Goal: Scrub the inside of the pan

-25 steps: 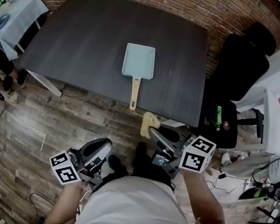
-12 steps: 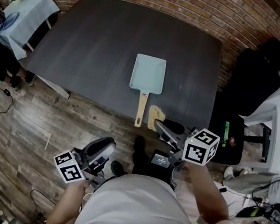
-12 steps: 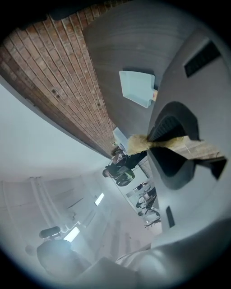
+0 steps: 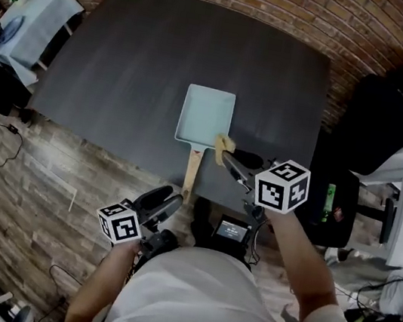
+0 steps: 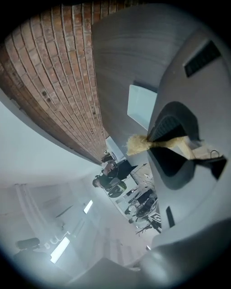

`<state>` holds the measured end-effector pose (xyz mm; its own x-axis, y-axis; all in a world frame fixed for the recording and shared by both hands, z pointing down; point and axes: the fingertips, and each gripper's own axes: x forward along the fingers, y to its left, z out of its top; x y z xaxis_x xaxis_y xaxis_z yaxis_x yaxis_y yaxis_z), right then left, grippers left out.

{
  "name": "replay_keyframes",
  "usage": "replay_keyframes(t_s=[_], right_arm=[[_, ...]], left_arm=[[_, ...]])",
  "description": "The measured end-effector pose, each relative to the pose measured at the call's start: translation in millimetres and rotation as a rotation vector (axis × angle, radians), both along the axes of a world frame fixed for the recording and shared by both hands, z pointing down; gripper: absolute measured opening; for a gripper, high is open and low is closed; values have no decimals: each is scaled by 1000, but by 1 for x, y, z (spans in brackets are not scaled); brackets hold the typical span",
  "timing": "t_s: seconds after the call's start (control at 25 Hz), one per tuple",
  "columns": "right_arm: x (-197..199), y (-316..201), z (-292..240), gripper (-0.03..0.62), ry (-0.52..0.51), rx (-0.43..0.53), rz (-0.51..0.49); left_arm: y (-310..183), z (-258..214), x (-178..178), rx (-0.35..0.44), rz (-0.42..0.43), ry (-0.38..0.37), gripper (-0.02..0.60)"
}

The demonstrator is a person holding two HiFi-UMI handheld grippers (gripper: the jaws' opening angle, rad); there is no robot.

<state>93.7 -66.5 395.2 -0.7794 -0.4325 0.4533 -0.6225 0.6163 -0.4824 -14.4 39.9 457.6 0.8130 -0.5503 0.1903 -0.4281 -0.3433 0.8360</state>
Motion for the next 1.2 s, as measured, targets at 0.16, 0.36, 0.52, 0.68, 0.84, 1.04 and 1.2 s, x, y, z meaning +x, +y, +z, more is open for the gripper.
replay_keyframes(t_s=[0.16, 0.36, 0.52, 0.68, 0.84, 1.04, 1.2], right_arm=[[-1, -42, 15, 41, 25, -10, -28], [-16, -76, 45, 41, 78, -42, -56], [-30, -99, 67, 41, 164, -41, -48], [-42, -121, 89, 41, 281, -23, -28], [-48, -139, 106, 41, 371, -25, -18], [-56, -167, 120, 41, 486, -12, 3], [-62, -185, 127, 41, 609, 28, 11]], left_arm=[[-20, 36, 11, -70, 2, -99, 259], [-31, 67, 12, -127, 4, -180, 264], [-31, 83, 23, -186, 84, -150, 264], [-30, 97, 33, -243, 167, -115, 263], [-25, 101, 51, -280, 268, -78, 230], [-32, 91, 61, -260, 349, -63, 150], [-29, 93, 63, -296, 372, -62, 139]])
